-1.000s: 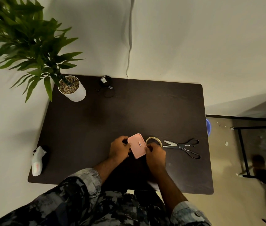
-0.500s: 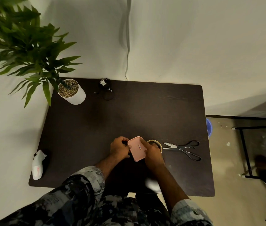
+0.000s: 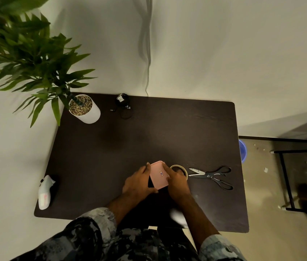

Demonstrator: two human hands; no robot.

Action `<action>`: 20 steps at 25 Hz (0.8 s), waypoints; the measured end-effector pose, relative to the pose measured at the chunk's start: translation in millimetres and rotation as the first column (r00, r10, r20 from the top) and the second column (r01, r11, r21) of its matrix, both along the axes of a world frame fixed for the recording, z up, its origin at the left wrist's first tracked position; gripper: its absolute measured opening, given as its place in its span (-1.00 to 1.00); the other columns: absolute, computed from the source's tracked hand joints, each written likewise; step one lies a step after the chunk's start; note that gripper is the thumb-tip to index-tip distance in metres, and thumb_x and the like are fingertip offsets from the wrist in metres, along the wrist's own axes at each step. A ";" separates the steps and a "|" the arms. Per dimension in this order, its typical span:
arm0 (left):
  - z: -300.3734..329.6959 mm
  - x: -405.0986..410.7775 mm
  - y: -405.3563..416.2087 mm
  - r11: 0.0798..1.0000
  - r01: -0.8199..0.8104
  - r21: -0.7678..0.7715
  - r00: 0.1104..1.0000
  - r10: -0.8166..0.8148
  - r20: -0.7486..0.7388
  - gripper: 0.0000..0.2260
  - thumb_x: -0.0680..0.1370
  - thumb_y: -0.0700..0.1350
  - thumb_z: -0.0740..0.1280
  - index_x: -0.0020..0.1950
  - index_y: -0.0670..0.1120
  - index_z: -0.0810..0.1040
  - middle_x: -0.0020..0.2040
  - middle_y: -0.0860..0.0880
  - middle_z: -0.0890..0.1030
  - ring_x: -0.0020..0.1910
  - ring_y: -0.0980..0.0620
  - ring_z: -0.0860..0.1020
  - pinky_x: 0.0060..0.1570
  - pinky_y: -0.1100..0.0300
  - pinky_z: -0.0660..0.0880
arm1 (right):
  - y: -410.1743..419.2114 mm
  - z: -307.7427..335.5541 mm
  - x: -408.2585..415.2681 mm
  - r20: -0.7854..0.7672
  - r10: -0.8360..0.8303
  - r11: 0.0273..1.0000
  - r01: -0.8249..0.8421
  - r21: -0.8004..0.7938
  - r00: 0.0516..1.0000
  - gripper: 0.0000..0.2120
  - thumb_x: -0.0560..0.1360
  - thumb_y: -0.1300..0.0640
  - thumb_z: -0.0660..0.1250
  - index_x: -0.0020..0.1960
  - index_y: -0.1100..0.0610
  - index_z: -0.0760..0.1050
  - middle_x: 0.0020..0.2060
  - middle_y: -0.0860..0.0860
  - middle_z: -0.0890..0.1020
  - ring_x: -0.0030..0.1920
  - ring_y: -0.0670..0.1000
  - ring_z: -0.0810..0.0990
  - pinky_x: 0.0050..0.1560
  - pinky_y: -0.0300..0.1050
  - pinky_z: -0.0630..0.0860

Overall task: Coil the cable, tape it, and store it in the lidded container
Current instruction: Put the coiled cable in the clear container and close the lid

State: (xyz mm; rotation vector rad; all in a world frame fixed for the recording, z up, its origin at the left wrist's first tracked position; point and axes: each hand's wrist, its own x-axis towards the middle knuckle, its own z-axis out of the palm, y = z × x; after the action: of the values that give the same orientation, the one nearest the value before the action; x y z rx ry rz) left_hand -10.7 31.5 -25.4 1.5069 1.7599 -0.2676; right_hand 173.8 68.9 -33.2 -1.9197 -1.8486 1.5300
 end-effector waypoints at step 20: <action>0.8 12.6 -6.4 0.995 -0.065 0.073 0.995 0.071 -0.074 0.06 0.44 0.43 0.33 0.69 -0.01 -0.16 0.71 0.01 0.06 0.60 -0.08 0.25 0.38 -0.16 0.42 | -13.6 -9.8 63.3 0.366 -0.055 0.962 -0.050 0.270 0.929 -0.63 0.60 0.09 0.36 0.40 -0.04 0.56 0.28 0.12 0.57 0.26 0.20 0.58 0.11 0.08 0.62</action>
State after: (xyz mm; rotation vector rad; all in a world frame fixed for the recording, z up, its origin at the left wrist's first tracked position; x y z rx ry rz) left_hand 2.0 25.1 -24.6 1.5006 1.8949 -0.2332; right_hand 237.1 55.3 -43.0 -2.1791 -2.0610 0.8843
